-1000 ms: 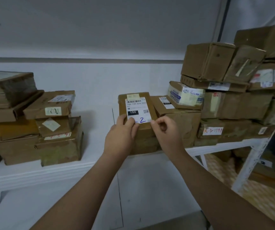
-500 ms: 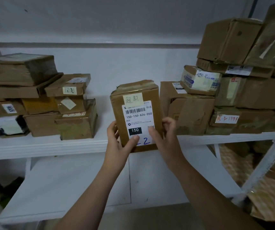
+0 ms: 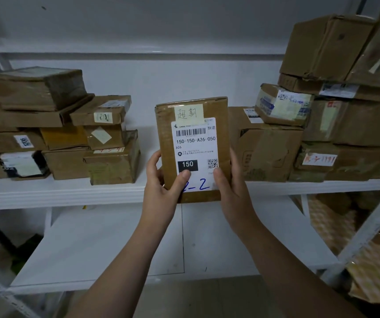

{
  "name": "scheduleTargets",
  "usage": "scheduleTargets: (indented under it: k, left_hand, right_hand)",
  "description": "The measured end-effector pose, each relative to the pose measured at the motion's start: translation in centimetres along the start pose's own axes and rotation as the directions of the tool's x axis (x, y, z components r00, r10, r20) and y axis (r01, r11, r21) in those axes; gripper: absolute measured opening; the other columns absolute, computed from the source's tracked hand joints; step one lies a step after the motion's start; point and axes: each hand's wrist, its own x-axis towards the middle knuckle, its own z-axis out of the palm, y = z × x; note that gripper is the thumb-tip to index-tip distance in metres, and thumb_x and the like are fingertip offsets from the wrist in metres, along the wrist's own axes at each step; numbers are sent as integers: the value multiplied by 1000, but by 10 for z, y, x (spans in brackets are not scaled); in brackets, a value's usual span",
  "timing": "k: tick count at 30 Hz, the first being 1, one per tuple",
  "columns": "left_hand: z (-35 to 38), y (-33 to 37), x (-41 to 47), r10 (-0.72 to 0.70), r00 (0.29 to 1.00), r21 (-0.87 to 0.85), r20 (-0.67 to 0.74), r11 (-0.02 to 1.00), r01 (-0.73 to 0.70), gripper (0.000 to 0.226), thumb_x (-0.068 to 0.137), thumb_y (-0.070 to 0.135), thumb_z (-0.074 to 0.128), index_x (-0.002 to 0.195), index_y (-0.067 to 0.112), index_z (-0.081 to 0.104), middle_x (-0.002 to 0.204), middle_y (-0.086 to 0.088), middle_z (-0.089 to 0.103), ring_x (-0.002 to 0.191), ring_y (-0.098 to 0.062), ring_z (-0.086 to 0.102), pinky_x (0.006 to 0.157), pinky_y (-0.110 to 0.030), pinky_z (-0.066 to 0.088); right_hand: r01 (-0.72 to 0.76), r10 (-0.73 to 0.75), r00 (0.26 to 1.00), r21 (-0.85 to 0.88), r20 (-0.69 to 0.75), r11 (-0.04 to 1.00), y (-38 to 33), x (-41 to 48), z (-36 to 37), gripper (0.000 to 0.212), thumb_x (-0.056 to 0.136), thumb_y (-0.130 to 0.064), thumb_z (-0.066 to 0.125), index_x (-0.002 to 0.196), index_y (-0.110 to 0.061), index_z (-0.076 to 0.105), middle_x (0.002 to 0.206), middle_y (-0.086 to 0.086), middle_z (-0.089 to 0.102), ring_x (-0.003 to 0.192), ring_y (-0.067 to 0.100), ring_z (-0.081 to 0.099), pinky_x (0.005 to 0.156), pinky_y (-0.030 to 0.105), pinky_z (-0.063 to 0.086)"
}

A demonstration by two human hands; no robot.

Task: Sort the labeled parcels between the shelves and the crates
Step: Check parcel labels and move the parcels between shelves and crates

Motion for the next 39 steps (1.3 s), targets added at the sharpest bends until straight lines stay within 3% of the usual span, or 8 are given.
scheduleTargets:
  k: [3,9,16,19,23,28,34,39]
  left_hand:
    - [-3,4,-3,12,1000,-2,-4,1000,-12,54,86,21,67,113,58,37,100,25,67,97,-4,66,73,-20,55]
    - [-19,9,-10,-4,999,-55,34,998,6,69,78,28,72,135,41,35,104,27,66,99,-1,65,69,-20,56]
    - [-51,10,-18,-27,980,-20,195,999,31,60,80,29,71,135,31,47,112,10,68,101,-10,66,71,-27,58]
    - [-63,9,-26,-47,952,-44,303,997,64,57,83,26,68,136,29,47,111,11,68,98,-10,67,68,-24,57]
    - [-73,5,-46,-62,901,-67,429,993,100,54,87,23,65,137,32,46,111,14,68,97,-9,68,68,-25,58]
    - [-63,-5,-80,-90,832,-75,547,985,156,50,87,27,66,134,35,49,112,16,68,96,-8,68,69,-24,57]
    - [-20,-15,-133,-128,707,-31,696,978,208,47,87,28,66,131,38,51,111,16,68,95,-8,68,71,-23,57]
    - [42,-15,-185,-128,612,14,780,982,187,41,88,30,65,126,40,55,102,23,69,88,1,68,65,-10,51]
  right_hand:
    - [5,-5,1000,19,5,1000,-3,-3,0,48,99,-16,45,131,-48,28,142,0,44,129,13,47,98,37,49]
    - [19,-16,999,79,-35,997,-14,-19,10,34,93,-25,50,122,-41,42,116,-23,60,108,2,61,74,16,53]
    - [-66,71,988,37,-135,997,-23,-49,33,34,98,-13,48,127,-30,41,120,1,60,103,7,62,73,19,53]
    - [-117,114,966,0,-231,993,-28,-69,43,45,93,-23,47,137,-21,35,125,10,54,106,12,58,76,21,52]
    - [-155,133,924,-32,-359,987,-34,-106,53,39,89,-27,47,126,-38,40,130,10,51,116,18,55,87,33,54]
    - [-274,217,832,-38,-510,961,-40,-158,47,41,88,-33,48,127,-42,40,134,7,49,124,23,49,99,48,46]
    - [-416,300,666,-6,-683,909,-45,-233,17,51,89,-41,47,138,-35,37,139,5,46,129,23,46,105,49,40]
    - [-493,324,533,24,-782,870,-52,-289,-37,51,97,-36,49,145,-29,33,141,4,44,130,21,45,108,48,37]
